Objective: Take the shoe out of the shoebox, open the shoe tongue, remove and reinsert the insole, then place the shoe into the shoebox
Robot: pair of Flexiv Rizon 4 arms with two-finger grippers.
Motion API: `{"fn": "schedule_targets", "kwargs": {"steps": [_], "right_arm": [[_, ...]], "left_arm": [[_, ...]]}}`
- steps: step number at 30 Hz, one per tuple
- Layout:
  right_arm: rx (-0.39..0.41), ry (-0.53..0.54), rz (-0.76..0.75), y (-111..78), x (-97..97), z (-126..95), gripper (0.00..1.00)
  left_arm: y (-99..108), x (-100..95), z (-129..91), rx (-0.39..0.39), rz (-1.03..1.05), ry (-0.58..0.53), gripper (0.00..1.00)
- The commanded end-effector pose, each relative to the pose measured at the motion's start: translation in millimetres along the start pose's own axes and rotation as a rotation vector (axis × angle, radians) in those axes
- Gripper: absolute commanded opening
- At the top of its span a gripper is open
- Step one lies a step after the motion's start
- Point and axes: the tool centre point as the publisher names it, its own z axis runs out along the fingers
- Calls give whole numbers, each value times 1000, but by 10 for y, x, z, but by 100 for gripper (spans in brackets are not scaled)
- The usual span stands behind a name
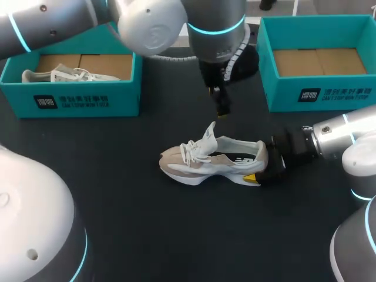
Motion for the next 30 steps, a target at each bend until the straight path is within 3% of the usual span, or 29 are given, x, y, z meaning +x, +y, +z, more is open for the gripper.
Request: {"fn": "schedule_targets", "kwargs": {"steps": [1,13,30], "right_arm": [[3,-2,0,-28,-30,66,0],[3,-2,0,-28,-30,66,0],[3,-2,0,-28,-30,66,0]], "left_arm": [[59,1,125,76,-33,38,0],[-120,277,496,34,-11,93,0],[-90,555,934,-7,65,164,0]]}}
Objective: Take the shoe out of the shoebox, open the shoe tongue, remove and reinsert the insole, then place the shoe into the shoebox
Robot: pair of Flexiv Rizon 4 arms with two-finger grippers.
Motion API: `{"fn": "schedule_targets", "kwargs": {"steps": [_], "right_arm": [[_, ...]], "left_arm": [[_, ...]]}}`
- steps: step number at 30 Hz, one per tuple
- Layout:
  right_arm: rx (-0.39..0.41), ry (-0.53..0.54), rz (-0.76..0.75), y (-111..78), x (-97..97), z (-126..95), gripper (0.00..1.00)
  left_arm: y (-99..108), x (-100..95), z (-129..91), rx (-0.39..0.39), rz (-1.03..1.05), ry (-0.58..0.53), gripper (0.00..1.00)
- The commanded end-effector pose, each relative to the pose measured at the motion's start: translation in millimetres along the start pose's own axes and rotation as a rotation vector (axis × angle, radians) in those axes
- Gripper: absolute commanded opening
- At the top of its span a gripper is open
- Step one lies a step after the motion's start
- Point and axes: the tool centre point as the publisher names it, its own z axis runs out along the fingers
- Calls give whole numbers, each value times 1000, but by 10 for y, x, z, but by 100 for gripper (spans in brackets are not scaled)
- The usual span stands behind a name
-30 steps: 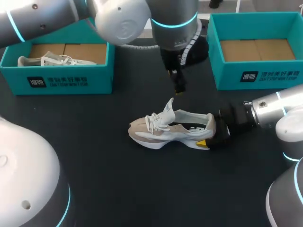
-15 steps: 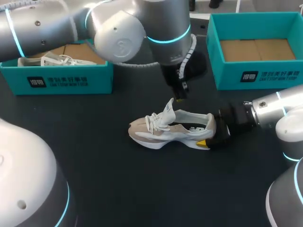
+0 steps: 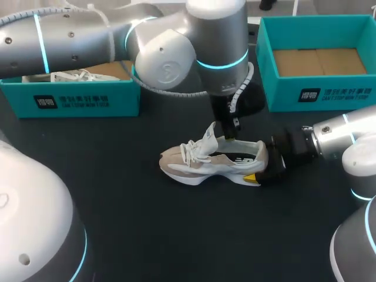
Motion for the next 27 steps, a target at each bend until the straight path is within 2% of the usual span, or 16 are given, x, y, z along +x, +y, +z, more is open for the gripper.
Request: {"fn": "schedule_targets", "kwargs": {"steps": [1,18,27], "right_arm": [[3,-2,0,-28,-30,66,0],[3,-2,0,-28,-30,66,0],[3,-2,0,-28,-30,66,0]], "left_arm": [[-11,16,122,-16,0,13,0],[-7,21,143,-27,-6,12,0],[-148,157,337,-67,86,49,0]]}}
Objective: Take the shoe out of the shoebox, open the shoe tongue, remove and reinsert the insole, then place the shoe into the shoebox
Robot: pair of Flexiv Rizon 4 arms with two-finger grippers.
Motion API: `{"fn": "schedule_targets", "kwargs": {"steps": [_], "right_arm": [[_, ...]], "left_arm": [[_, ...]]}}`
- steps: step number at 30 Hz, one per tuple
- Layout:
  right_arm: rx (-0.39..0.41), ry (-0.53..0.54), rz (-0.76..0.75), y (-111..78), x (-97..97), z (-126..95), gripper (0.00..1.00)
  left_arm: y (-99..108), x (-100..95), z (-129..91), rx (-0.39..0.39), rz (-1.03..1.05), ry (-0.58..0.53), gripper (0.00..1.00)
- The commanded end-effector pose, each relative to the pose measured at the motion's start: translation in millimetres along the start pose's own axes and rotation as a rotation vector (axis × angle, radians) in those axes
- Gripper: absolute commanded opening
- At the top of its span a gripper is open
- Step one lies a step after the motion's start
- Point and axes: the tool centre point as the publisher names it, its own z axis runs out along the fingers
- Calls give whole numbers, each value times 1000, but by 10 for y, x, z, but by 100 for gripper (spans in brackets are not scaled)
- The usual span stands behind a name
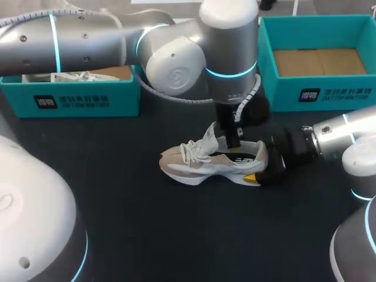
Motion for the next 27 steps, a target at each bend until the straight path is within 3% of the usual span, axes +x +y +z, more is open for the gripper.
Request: {"fn": "schedule_targets", "kwargs": {"steps": [1,7,14,21,27], "right_arm": [[2,-2,0,-28,-30,66,0],[2,-2,0,-28,-30,66,0],[2,-2,0,-28,-30,66,0],[2,-2,0,-28,-30,66,0],[2,-2,0,-28,-30,66,0]], "left_arm": [[-138,5,172,-26,32,29,0],[-157,82,366,-66,87,82,0],[-126,45,619,-54,146,93,0],[-97,-15,711,15,220,58,0],[-48,6,663,16,256,106,0]]}}
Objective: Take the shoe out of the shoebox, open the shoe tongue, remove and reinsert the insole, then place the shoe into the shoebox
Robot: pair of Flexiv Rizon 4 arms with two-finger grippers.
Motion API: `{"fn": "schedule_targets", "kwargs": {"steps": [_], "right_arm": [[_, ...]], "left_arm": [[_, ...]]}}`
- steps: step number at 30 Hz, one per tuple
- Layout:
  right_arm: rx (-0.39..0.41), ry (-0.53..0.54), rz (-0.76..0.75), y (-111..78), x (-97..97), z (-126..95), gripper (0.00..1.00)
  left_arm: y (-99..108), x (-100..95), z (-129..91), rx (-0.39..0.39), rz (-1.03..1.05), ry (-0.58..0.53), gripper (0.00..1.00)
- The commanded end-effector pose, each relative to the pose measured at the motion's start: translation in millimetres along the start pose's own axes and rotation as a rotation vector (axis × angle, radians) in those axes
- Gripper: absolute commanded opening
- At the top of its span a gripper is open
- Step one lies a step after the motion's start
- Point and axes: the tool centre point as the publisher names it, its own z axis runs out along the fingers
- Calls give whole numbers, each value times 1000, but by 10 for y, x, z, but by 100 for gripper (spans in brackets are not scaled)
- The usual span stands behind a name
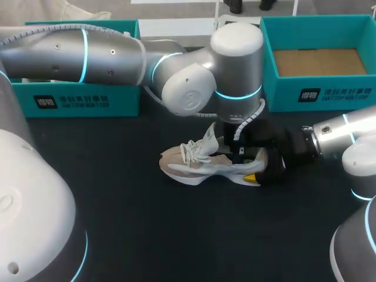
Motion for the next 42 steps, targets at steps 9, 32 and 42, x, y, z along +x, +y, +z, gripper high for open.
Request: {"fn": "schedule_targets", "kwargs": {"steps": [9,32,42], "right_arm": [[3,-2,0,-28,-30,65,0],[3,-2,0,-28,-30,65,0],[3,-2,0,-28,-30,65,0]], "left_arm": [[81,55,-45,-40,16,49,44],[154,-69,261,-67,-33,-118,0],[224,-55,-213,-72,-44,-29,0]]}}
